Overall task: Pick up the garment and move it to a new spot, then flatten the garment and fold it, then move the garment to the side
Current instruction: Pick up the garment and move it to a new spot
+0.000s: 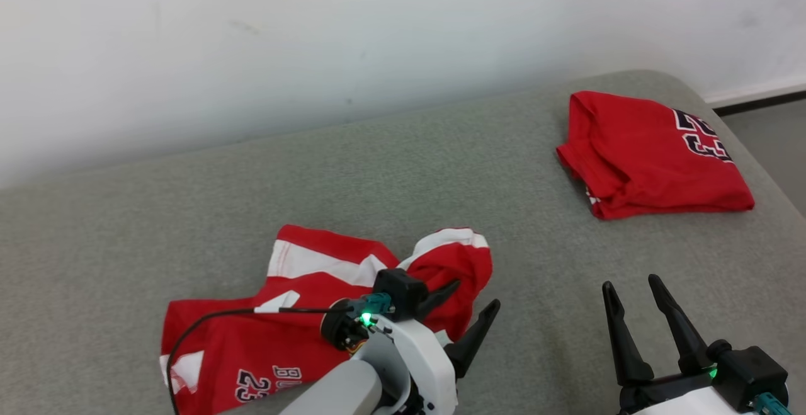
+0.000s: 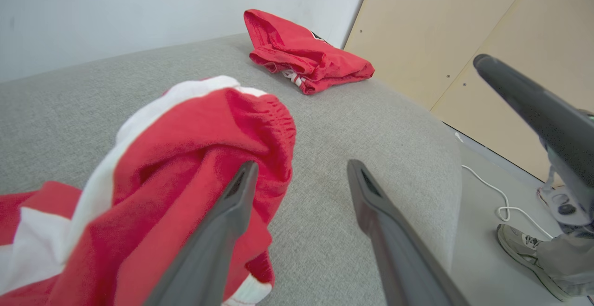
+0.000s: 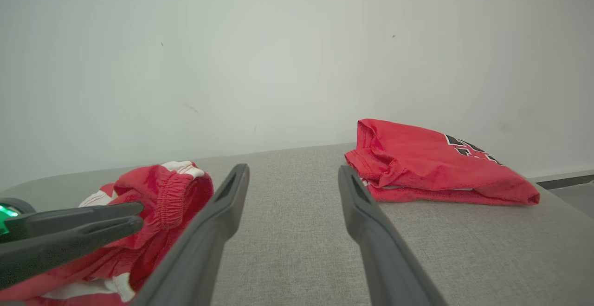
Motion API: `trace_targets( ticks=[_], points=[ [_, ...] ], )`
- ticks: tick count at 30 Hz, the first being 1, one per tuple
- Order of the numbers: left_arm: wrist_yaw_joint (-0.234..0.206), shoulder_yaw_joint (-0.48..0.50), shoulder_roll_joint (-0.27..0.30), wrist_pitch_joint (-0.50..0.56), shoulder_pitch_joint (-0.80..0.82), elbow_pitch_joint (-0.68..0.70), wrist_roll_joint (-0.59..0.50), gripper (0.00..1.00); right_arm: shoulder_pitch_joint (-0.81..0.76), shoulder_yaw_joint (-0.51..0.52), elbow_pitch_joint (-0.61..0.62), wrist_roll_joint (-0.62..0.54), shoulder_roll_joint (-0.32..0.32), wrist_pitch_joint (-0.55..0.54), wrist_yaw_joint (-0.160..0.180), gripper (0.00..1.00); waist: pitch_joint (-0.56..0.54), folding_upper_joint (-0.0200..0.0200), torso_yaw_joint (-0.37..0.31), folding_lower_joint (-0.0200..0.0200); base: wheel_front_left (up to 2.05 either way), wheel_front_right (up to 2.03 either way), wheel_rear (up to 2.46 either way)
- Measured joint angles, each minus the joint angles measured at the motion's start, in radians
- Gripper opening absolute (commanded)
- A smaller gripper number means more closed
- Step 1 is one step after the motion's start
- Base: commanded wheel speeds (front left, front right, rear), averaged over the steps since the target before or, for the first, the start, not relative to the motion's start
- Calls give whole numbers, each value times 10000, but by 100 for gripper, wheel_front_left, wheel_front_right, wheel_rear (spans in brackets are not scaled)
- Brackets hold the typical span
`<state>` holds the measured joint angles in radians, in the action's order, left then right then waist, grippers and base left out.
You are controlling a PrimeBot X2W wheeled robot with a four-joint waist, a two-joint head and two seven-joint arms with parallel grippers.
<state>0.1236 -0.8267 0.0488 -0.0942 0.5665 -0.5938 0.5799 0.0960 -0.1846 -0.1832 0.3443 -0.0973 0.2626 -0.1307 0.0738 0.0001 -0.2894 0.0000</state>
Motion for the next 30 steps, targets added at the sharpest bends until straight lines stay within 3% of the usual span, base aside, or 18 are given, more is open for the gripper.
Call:
trace_targets(
  ticks=[7,10,14,20,26,30],
  points=[
    [-113,-207,36,-533,70,418,86,100,-178,182,-27,2,-90,0,0,100,-349,0,715,0,0,0,0],
    [-295,115,349,-995,-33,1091,117,100,-307,263,0,2,-146,0,0,100,-524,0,1061,0,0,0,0],
    [-830,838,1151,-1363,-370,2176,159,100,-453,341,56,0,-205,0,0,100,-705,0,1528,0,0,0,0],
    [-1994,2341,2299,-1624,-1620,3908,303,100,-600,414,188,-13,-228,0,0,100,-840,0,2057,0,0,0,0],
    [-2846,3753,2828,-1685,-3208,5143,71,100,-761,380,249,-17,-213,0,0,100,-849,-1,2308,0,0,0,0],
    [-2970,4750,2704,-1685,-4308,5655,-151,100,-778,320,320,-21,-205,0,0,100,-863,0,2281,0,0,0,0]
  ],
)
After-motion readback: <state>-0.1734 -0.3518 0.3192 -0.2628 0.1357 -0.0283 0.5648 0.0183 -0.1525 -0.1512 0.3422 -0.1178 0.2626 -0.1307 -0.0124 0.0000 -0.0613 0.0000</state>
